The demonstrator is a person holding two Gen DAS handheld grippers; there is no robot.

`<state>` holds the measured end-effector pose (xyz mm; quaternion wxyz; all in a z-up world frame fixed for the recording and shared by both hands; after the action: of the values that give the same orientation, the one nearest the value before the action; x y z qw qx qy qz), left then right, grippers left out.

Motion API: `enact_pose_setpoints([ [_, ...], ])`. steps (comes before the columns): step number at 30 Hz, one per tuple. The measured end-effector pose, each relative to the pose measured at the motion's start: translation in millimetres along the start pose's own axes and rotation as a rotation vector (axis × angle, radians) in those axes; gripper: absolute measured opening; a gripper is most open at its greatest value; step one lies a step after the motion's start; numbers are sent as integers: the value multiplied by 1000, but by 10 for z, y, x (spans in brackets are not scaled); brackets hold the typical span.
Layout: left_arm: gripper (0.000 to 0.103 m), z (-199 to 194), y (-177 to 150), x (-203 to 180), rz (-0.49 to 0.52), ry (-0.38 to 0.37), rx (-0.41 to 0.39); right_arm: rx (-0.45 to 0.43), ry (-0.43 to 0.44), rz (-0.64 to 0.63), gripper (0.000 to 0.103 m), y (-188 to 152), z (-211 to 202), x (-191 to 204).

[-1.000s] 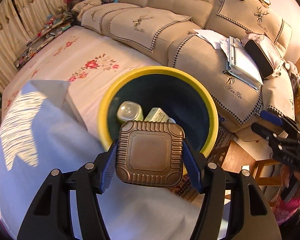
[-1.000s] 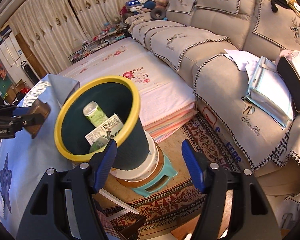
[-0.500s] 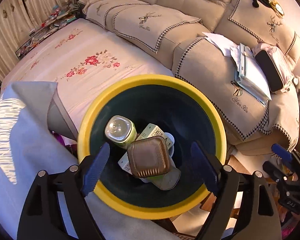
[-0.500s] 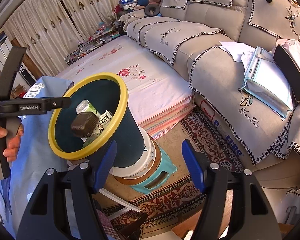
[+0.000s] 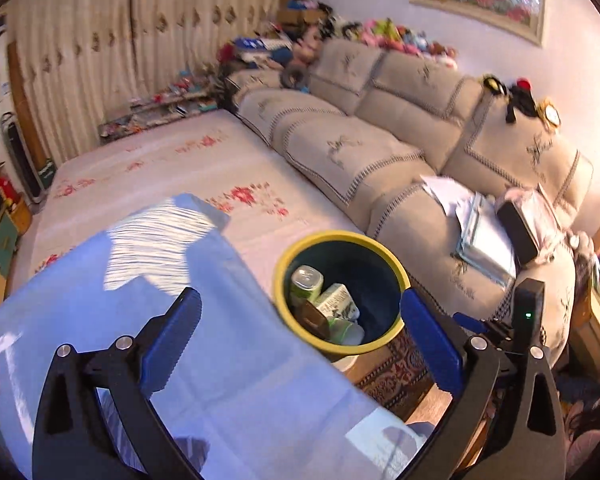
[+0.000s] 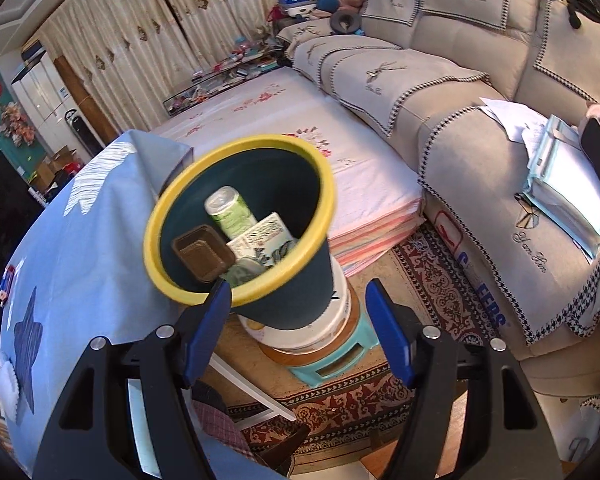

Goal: Collect trash
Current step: 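Move both tools back over the remaining trash on the table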

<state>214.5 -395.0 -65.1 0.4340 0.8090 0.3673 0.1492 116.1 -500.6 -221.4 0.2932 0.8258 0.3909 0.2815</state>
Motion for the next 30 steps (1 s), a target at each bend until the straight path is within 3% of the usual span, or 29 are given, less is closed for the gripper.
enact_pose_setpoints([
  [8,98,-1319,-297,955,-86,266,-172,23,127,-148,67,-42,25,883],
  [13,98,-2044,-664,1558,-198,430,-238,43,251,-284,67,-160,-45,1725],
  [20,98,-2773,-1321,2206,-332,665,-276,100,487,-499,67,-579,-346,3055],
  [25,98,-3078,-1726,2501,-423,740,-274,131,674,-613,67,-918,-660,3978],
  [29,98,-3230,-1950,2610,-453,758,-281,178,752,-715,67,-1194,-743,4557],
  [30,98,-3246,-1990,2626,-455,758,-281,200,758,-734,62,-1259,-723,4679],
])
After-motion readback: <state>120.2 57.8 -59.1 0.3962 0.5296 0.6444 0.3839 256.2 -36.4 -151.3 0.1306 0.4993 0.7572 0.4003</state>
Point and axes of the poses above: each gripper's, at about its wrist camera, not at the fingertips, and z roughly the way its jaws point, x to its left, y to its top, the point moved 10 cm from there along z, roughly the way its jaws point, and after that the axes turned 8 degrees about -x, right-handed, at the moved point
